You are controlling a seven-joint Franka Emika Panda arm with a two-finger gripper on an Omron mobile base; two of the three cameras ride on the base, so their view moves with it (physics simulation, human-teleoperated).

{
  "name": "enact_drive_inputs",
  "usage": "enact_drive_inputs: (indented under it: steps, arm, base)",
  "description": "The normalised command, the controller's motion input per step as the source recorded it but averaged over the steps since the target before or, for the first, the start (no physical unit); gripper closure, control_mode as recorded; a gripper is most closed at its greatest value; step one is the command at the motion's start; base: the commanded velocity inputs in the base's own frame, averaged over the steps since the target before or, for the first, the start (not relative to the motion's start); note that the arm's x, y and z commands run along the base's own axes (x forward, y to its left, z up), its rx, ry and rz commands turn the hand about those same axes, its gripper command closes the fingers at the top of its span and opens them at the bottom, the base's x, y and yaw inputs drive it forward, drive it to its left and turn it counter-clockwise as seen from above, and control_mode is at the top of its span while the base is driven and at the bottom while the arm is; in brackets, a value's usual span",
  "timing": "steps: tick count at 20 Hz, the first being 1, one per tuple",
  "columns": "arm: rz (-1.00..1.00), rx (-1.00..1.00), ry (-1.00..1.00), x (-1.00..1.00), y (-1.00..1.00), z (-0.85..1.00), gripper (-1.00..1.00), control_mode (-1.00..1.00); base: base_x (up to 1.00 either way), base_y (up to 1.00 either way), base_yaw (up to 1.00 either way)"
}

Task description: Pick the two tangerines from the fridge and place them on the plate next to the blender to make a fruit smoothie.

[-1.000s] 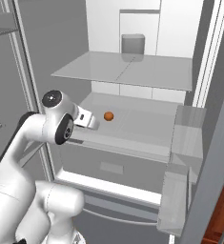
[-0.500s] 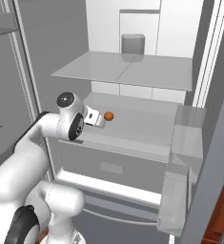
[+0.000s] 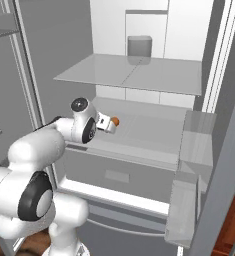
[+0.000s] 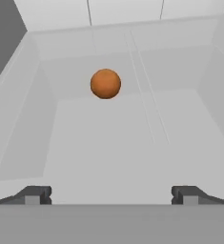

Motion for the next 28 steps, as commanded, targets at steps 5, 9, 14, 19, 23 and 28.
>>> enact_drive_inputs:
  steps: [5,9,14,19,23,28]
  arm:
    - [0.00,0.01,0.03,0.29,-0.16,-0.01,-1.00,-1.00]
    - [0.00,0.00,0.05,0.25,-0.01,-0.04,-1.00,-1.00]
    - [0.00,0.00,0.04,0.45,0.00,-0.26,-1.00,-1.00]
    - [0.00,0.00,0.07,0.54,0.00,-0.18,-1.00,-1.00]
    - [0.00,0.00,0.06,0.50,0.00,-0.17,-1.00,-1.00]
    - [0.00,0.00,0.06,0.40,0.00,-0.27,-1.00,-1.00]
  base:
    - [0.00,0.00,0.00]
    - [0.00,0.00,0.00]
    - [0.00,0.00,0.00]
    - [0.00,0.00,0.00]
    - [0.00,0.00,0.00]
    - [0.00,0.00,0.00]
